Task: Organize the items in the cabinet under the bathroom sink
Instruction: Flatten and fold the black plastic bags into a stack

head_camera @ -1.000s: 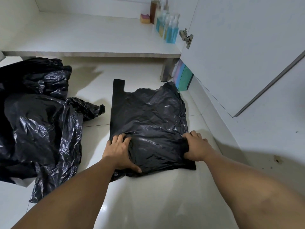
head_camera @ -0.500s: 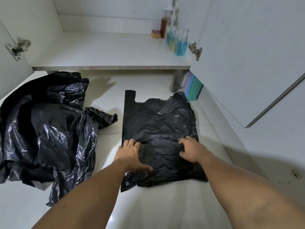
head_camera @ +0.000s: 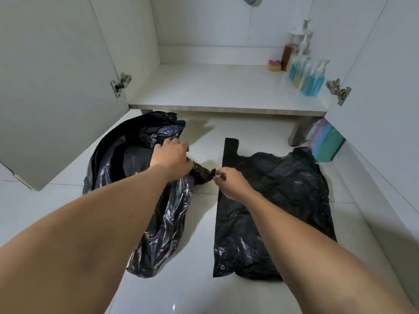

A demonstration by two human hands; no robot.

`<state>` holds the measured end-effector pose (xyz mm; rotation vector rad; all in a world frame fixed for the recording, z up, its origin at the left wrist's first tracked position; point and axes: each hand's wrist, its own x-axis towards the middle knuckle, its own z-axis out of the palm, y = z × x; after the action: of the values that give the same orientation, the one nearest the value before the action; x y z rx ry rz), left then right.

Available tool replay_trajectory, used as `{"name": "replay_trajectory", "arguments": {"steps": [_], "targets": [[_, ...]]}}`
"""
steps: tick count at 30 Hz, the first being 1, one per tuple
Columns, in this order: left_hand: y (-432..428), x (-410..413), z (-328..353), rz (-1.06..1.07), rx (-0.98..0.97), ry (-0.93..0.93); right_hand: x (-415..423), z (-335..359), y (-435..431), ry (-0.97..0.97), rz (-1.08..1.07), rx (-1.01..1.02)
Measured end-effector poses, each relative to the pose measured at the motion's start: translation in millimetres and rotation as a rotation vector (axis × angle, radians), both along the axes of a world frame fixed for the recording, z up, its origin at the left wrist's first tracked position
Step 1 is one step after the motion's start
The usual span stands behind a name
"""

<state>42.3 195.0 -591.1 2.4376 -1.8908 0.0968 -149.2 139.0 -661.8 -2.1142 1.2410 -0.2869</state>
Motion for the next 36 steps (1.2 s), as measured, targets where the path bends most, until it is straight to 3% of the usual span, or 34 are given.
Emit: {"name": "replay_trajectory", "arguments": {"steps": [4, 8, 11, 13, 17, 20, 22, 26, 31, 34, 36], "targets": [[13.7, 48.8, -7.4, 0.274, 0.107, 0.112, 64.8, 14.0, 16.6, -0.129, 0.016, 0.163], [28.0, 67.8, -28.8, 0.335, 0.267, 0.055, 90.2, 8.1, 32.6, -0.088, 0.088, 0.274], [36.4, 76.8, -38.3, 0.353, 0.258, 0.002, 93.4, -0.6, 36.9, -0.05, 0.086, 0.2], [39.4, 78.2, -41.6, 0.359, 0.187, 0.041, 91.0, -3.1, 38.6, -0.138, 0.054, 0.236], [30.1, 68.1, -38.1, 0.44, -0.026, 0.546, 87.6, 3.8, 36.2, -0.342, -0.015, 0.282], [17.6, 61.2, -29.1, 0.422, -0.153, 0.921, 88.6, 18.1, 32.0, -0.352, 0.06, 0.313], [11.9, 57.0, -22.8, 0.397, -0.221, 0.973, 87.0, 29.6, 26.4, -0.371, 0.045, 0.39], [2.0, 45.1, -11.4, 0.412, -0.41, 1.099, 69.5, 54.3, 6.2, -0.771, -0.325, 0.745], [-9.1, 10.0, 11.6, 0.21, -0.383, 1.231, 35.7, 104.7, -31.3, -0.909, -0.468, 0.573], [-18.5, -12.9, 31.8, 0.148, -0.298, 1.312, 14.1, 147.8, -49.2, -0.864, -0.463, 0.402], [-31.0, -24.3, 48.1, 0.222, -0.458, 1.257, -3.6, 178.6, -57.6, -0.889, -0.388, 0.273]]}}
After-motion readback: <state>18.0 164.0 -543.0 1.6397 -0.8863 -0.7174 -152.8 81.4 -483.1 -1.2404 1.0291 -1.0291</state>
